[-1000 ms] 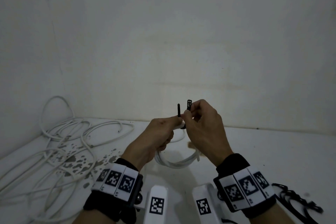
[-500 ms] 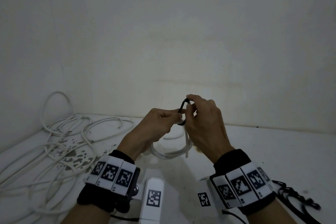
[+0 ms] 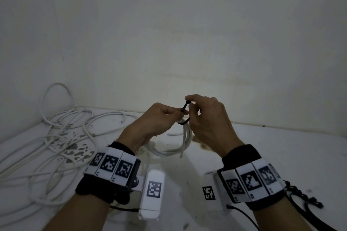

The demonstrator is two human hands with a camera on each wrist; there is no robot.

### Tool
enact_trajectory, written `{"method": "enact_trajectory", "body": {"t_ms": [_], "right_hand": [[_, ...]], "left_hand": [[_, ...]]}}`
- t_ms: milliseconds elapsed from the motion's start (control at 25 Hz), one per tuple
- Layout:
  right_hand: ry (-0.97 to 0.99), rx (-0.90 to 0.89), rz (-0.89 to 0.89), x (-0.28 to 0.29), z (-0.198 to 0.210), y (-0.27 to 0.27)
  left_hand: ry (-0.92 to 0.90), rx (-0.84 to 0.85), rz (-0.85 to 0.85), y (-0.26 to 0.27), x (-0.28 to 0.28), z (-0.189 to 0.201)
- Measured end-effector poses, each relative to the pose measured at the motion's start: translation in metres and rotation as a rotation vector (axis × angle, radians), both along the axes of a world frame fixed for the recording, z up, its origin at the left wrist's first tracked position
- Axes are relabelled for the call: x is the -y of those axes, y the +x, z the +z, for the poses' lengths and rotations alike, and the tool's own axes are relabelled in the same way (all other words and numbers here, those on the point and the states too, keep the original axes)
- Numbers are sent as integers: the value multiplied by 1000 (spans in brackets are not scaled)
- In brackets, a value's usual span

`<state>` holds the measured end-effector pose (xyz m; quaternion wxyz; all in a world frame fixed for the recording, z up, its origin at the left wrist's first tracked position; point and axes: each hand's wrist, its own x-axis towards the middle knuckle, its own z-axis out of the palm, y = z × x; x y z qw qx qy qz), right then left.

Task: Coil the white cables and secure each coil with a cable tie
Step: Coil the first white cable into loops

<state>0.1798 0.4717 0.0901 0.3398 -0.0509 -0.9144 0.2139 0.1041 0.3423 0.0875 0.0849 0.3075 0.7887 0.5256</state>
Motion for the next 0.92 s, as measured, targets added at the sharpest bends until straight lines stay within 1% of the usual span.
{"method": "enact_trajectory", "body": {"t_ms": [80, 120, 200, 240, 280, 320, 360, 440, 480, 560, 680, 800, 880, 920], "right_hand": [[-98, 12, 69, -5, 4, 2], [-184, 38, 125, -8, 5, 4], [-439, 89, 245, -10, 7, 8], [-558, 84, 292, -11, 7, 10], [-625, 40, 311, -12, 7, 11], [-622, -34, 285, -13, 7, 10], [-561, -119, 220, -14, 7, 8], [-392, -249, 83, -17, 9, 6], [-319, -272, 41, -16, 11, 6], [-247, -257, 9, -15, 12, 7], [-249, -273, 3, -10, 11, 10], [-260, -284, 54, 1, 14, 12], [-155, -229, 112, 11, 14, 14], [-85, -156, 157, 16, 13, 15]], "left_hand": [[-10, -20, -10, -2, 2, 1], [-30, -43, -31, -2, 4, 2], [-55, -88, -79, 0, 7, 8], [-35, -100, -95, 3, 8, 12], [-3, -100, -103, 5, 8, 14], [29, -87, -95, 7, 6, 14], [51, -77, -75, 8, 2, 13], [55, -98, -31, 5, -10, 3], [53, -136, -7, 3, -15, -3], [61, -248, 76, -3, -22, -15], [89, -344, 183, -13, -24, -26], [146, -370, 222, -15, -21, -28], [205, -347, 281, -17, -20, -28], [237, -326, 304, -20, -19, -29]]}}
